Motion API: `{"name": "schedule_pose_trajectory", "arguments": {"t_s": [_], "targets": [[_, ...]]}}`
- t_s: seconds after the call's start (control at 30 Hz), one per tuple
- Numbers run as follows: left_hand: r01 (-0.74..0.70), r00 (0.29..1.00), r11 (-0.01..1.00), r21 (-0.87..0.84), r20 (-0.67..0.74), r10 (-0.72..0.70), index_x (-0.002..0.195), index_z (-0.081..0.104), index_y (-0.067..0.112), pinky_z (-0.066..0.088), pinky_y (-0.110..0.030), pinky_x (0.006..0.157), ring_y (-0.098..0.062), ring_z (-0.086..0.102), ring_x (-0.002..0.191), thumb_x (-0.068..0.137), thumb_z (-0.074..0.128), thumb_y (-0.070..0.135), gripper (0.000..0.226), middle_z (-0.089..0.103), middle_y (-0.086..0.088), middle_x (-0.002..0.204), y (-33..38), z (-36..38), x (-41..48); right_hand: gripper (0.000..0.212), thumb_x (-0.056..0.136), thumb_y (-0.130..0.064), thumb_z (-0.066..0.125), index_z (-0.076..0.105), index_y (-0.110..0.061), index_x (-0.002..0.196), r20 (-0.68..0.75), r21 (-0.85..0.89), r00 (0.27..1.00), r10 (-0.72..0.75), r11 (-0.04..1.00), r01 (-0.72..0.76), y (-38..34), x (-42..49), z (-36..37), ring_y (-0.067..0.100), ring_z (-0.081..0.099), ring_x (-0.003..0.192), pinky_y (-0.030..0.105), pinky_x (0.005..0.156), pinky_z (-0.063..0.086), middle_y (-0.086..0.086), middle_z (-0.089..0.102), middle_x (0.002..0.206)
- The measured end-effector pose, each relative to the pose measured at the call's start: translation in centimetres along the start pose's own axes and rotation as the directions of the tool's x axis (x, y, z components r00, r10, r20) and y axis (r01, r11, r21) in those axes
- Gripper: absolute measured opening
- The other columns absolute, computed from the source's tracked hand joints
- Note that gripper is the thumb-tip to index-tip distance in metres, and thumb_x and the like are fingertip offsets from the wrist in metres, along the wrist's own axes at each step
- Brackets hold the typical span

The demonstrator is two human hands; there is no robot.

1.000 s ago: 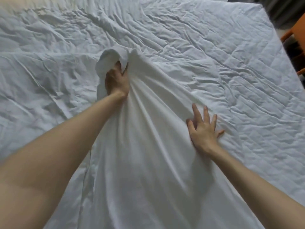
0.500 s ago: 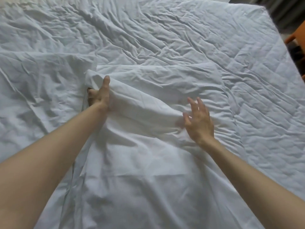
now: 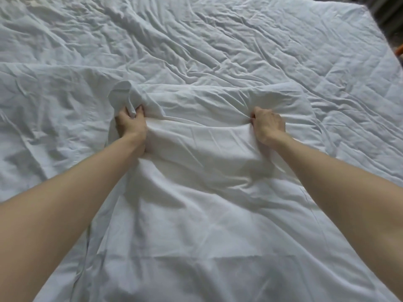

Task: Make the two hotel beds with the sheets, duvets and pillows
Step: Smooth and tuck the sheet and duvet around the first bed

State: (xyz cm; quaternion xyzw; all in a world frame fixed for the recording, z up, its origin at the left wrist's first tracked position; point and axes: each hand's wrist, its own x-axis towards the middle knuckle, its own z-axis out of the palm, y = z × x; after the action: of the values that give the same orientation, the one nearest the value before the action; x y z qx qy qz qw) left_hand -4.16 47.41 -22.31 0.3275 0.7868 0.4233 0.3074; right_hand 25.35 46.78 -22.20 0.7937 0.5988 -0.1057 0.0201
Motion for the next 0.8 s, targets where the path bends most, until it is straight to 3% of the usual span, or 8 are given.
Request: {"name": "schedule_pose_trajectory", "arguments": {"t_s": [0.13,0.27,0.37,0.43,0.5,0.6,0.7,0.8], "targets": [[-0.013,0.999,0.991,-0.130,0.031,0.017,0.119,0.062,0.002,0.043,-0.018,0.077,-0.017,0.061,0.107,0.092,0.061,0.027,0.036,0.066,-0.010,0.120,3.8,-0.4,2.3,0.022,0.093,-0.003,0.032,0.050,-0.006,0.104,-0.259,0.181,0.966,-0.024,0.981,0.073,-0.2,-0.7,-3.0,0.042,0.057,0.098,0.043,0.076,0.038,0.023,0.058,0.111],[-0.067,0.981,0.957,-0.283,0.156,0.115,0.117,0.067,0.018,0.049,-0.018,0.086,-0.010,0.060,0.099,0.089,0.067,0.026,0.030,0.067,0.000,0.114,7.6,1.6,4.7,0.021,0.097,-0.008,0.035,0.050,-0.003,0.110,-0.458,0.327,0.871,0.178,0.945,-0.021,1.1,0.8,-6.1,0.043,0.058,0.098,0.043,0.076,0.040,0.023,0.060,0.109],[-0.101,0.977,0.995,-0.007,0.188,0.101,0.128,0.058,0.020,0.041,-0.022,0.090,-0.020,0.058,0.110,0.094,0.057,0.026,0.034,0.063,-0.003,0.121,6.3,3.5,5.2,0.026,0.100,-0.015,0.039,0.053,-0.007,0.121,-0.247,0.375,0.949,0.194,0.923,-0.091,1.5,1.7,-3.7,0.039,0.051,0.117,0.038,0.089,0.037,0.022,0.054,0.128],[-0.039,0.992,0.971,0.234,0.127,0.009,0.136,0.048,0.010,0.036,-0.028,0.098,-0.028,0.053,0.121,0.097,0.050,0.019,0.040,0.057,-0.012,0.132,3.2,3.9,5.5,0.041,0.103,-0.029,0.034,0.038,-0.028,0.144,0.027,0.258,0.995,0.094,0.961,-0.097,1.8,1.4,-0.6,0.041,0.021,0.142,0.048,0.112,0.020,0.008,0.024,0.158],[0.001,0.998,0.948,0.318,0.057,-0.020,0.135,0.046,0.008,0.032,-0.029,0.102,-0.029,0.049,0.126,0.095,0.048,0.012,0.041,0.055,-0.013,0.135,0.6,3.5,5.3,0.052,0.102,-0.037,0.027,0.009,-0.051,0.149,0.211,0.106,0.975,0.073,0.990,-0.097,2.1,0.9,1.6,0.040,-0.009,0.147,0.064,0.112,-0.002,-0.009,-0.007,0.163],[-0.035,0.998,0.949,0.313,-0.033,0.048,0.142,0.033,0.007,0.028,-0.030,0.106,-0.029,0.041,0.133,0.091,0.045,0.005,0.052,0.044,-0.014,0.144,0.4,3.7,4.3,0.061,0.100,-0.034,0.028,-0.005,-0.054,0.147,0.252,0.055,0.964,0.082,0.994,-0.099,1.9,0.6,1.6,0.038,-0.019,0.146,0.072,0.107,-0.008,-0.011,-0.017,0.161],[-0.388,0.882,0.846,0.365,-0.121,0.456,0.147,0.028,0.001,0.016,-0.035,0.116,-0.031,0.029,0.142,0.086,0.039,0.004,0.063,0.031,-0.017,0.152,1.8,4.8,1.1,0.071,0.097,-0.019,0.041,0.003,-0.040,0.154,-0.013,0.143,0.994,-0.107,0.984,0.108,-0.3,-0.7,0.8,0.033,-0.010,0.149,0.068,0.110,-0.001,-0.006,-0.005,0.163],[-0.714,0.696,0.616,0.333,0.249,0.673,0.150,0.026,0.005,0.008,-0.046,0.119,-0.029,0.018,0.147,0.086,0.038,0.002,0.065,0.022,-0.012,0.158,1.7,7.0,-3.9,0.067,0.095,-0.010,0.041,0.015,-0.022,0.155,-0.111,0.146,0.904,-0.414,0.892,0.427,-3.5,-2.7,1.5,0.022,0.006,0.150,0.054,0.117,-0.003,-0.003,0.011,0.163]]}}
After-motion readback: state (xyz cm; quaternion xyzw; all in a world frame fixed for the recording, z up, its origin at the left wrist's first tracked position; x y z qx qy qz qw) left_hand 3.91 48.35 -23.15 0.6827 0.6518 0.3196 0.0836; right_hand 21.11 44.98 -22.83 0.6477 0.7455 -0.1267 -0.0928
